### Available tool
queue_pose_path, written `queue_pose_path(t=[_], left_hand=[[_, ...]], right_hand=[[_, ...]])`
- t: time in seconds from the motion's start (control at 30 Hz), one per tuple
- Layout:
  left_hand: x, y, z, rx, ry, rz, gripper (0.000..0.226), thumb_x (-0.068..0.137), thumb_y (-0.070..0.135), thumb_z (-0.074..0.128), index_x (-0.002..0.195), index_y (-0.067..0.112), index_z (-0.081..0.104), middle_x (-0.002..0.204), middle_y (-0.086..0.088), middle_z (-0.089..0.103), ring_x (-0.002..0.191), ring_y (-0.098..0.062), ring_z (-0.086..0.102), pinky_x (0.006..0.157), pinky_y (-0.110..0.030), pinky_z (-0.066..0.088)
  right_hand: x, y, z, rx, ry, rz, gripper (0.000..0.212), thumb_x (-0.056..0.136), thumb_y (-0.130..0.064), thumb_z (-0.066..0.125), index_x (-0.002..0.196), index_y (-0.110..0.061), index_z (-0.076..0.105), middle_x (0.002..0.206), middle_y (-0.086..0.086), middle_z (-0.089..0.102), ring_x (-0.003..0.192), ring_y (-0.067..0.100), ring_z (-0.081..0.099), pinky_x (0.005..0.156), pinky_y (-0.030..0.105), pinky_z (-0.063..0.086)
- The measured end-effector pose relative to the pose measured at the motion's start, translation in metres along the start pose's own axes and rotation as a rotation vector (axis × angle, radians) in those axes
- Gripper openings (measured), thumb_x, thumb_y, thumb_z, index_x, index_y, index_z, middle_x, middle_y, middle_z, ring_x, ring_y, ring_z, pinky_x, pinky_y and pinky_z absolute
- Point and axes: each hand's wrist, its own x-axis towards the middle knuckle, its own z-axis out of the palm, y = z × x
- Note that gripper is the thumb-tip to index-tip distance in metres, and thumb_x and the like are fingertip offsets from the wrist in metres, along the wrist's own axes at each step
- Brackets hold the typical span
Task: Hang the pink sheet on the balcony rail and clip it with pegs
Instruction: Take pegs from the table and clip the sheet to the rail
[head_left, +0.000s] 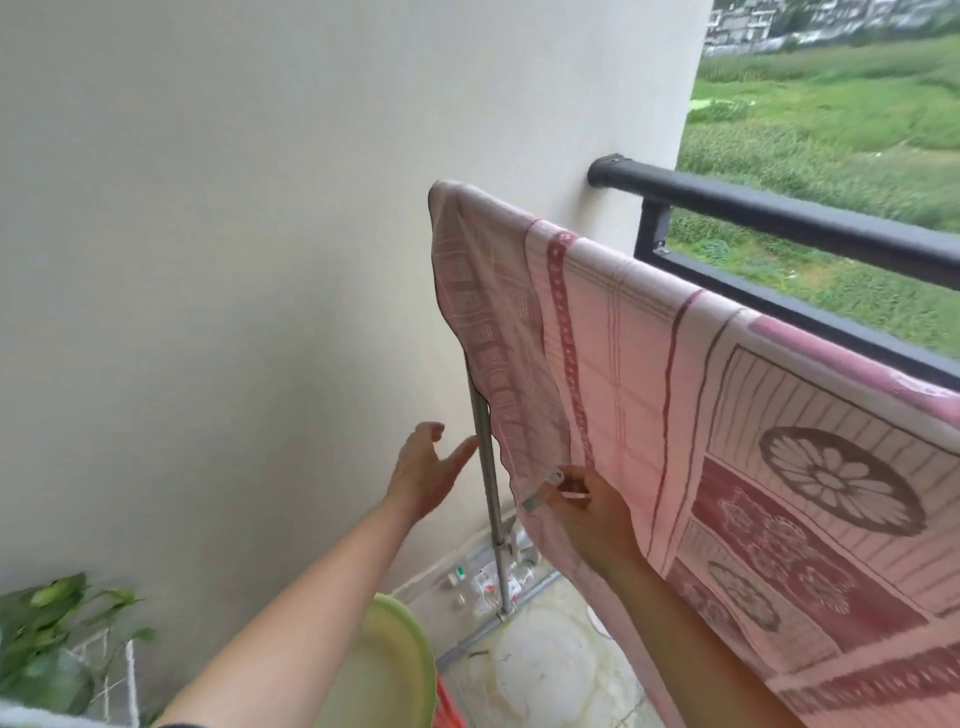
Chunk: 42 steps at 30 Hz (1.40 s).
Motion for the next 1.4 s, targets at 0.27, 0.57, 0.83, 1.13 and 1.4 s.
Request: queue_pose_path(t=[0.27,0.57,0.83,1.13,1.4], left_hand=[[0.105,0.025,0.025,-0.303,-0.168,0.149,0.112,0.06,0.078,0.072,0.149,0.026,0.028,0.152,0.005,0.04,0.14,-0.017,0.037,0.111,-0.041,0.038],[0.108,0.009,0.024,-0.229,-0.156,0.457,0.046,0.104,0.037,0.038,0.145,0.016,0.041,0.113,0.006,0.066,0.092,-0.014,0.059,0.078,-0.026,0.044],[0.105,-0.024,0.0,-0.393,-0.182,0.482,0.024,0.105,0.026,0.041,0.096,0.022,0.062,0.077,0.024,0.056,0.077,0.013,0.054,0.068,-0.009,0.038],[0.143,-0.005,-0.006,-0.935,-0.703,0.11,0.04,0.09,0.027,0.065,0.105,-0.01,0.069,0.107,-0.023,0.071,0.099,-0.026,0.066,0.097,-0.036,0.051],[0.16,0.005,-0.003,-1.014,-0.939,0.09,0.046,0.083,0.031,0.066,0.112,-0.005,0.067,0.097,-0.012,0.071,0.094,-0.025,0.066,0.1,-0.038,0.045]], right_hand=[[0.036,0.003,0.02,-0.087,0.183,0.14,0.02,0.087,-0.031,0.075,0.105,-0.026,0.067,0.093,-0.018,0.066,0.082,-0.001,0.062,0.068,0.012,0.041],[0.047,0.007,0.05,-0.144,0.271,0.243,0.026,0.089,-0.036,0.072,0.112,-0.028,0.062,0.1,-0.015,0.065,0.085,-0.002,0.06,0.071,0.016,0.045],[0.046,0.0,0.068,-0.158,0.245,0.215,0.02,0.088,-0.036,0.073,0.108,-0.035,0.067,0.096,-0.014,0.071,0.087,-0.001,0.065,0.074,0.015,0.047],[0.029,-0.002,0.071,-0.105,0.268,0.213,0.02,0.084,-0.04,0.076,0.103,-0.035,0.072,0.091,-0.008,0.075,0.089,0.014,0.071,0.087,0.041,0.058],[0.01,-0.019,0.064,-0.071,0.293,0.186,0.02,0.085,-0.039,0.075,0.104,-0.038,0.069,0.097,-0.008,0.073,0.093,0.015,0.07,0.081,0.035,0.06]])
